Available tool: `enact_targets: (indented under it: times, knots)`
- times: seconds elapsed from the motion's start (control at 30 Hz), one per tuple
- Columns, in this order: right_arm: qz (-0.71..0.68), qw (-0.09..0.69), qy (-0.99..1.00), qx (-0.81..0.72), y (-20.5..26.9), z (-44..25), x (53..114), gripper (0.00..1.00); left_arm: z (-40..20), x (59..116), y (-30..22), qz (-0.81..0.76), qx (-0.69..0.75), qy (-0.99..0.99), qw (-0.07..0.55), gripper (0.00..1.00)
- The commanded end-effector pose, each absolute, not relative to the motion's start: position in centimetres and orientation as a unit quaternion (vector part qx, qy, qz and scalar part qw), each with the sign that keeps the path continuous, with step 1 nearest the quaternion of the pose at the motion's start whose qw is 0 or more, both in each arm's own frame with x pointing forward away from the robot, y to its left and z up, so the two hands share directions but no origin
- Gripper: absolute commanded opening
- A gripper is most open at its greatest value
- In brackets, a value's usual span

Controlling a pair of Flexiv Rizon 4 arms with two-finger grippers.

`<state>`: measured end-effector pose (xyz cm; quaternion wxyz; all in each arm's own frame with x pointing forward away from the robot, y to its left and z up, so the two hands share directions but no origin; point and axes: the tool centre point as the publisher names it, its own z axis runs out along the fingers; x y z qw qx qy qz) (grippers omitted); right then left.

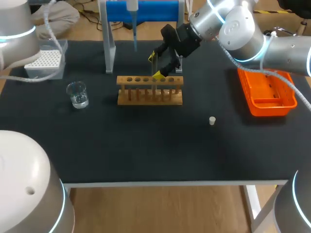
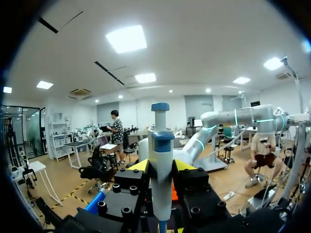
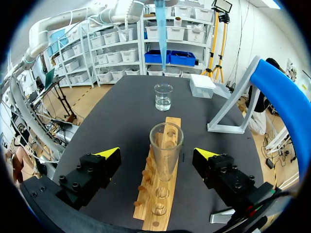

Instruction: Invert the test tube, pick up the pipette, mount the tip to pipette, aspirate from beaker and dispense into the tube, eject the tip, return the pipette, and cap with the stopper.

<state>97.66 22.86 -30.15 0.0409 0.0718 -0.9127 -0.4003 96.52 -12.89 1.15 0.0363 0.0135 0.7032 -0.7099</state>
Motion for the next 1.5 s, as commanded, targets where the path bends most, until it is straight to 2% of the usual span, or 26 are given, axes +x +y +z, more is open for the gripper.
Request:
enact_targets:
  times: [0.03,0.6,1.5]
  knots:
    - [-0.399,0.042,-0.913,0.072,22.8,-30.0,97.6,1.0,1.8,97.5,-14.9,-0.706,0.018,0.707,0.029,0.0]
    - [-0.399,0.042,-0.913,0.072,22.8,-30.0,97.6,1.0,2.4,98.7,-17.7,-0.708,0.026,0.706,0.014,0.0]
    - [-0.399,0.042,-0.913,0.072,22.8,-30.0,97.6,1.0,2.1,98.9,-18.0,-0.708,0.025,0.705,0.008,0.0]
